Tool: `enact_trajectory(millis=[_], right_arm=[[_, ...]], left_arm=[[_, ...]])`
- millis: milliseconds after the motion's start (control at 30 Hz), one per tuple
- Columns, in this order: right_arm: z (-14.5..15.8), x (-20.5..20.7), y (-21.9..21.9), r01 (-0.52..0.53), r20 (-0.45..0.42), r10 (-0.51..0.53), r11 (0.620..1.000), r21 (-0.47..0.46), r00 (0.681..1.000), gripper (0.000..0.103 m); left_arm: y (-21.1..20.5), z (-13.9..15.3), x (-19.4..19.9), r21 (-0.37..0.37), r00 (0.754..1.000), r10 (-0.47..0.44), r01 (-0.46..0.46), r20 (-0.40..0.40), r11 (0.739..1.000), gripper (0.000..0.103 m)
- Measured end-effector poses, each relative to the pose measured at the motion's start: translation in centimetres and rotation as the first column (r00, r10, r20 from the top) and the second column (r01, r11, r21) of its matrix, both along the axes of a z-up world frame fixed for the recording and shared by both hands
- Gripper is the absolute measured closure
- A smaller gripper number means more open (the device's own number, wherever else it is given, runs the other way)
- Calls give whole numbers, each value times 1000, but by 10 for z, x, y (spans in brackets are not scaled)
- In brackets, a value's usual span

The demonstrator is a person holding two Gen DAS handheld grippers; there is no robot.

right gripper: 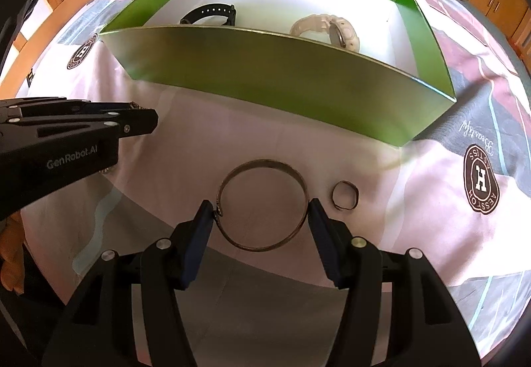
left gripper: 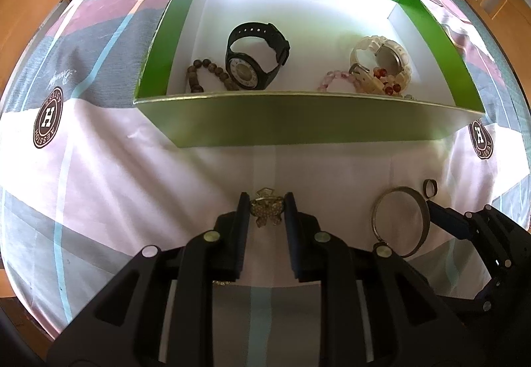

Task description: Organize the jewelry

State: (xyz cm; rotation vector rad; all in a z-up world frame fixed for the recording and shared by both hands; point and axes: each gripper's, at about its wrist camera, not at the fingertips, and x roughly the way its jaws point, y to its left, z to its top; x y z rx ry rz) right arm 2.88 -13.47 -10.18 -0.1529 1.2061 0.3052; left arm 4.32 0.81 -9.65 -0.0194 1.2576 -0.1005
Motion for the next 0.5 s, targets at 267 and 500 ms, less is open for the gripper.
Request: enact_trajectory(millis=[267,500], right_arm=[[0,0,-1,0,4,0,1000,-6,1000,44],[-2,1,8,-2,3,2,1000,-14,1000,44]], left_arm=[[0,0,-1,7,1000,1,-1,9,1000,82],[-2,3,-4,15,1000,-3,2,20,1000,82]])
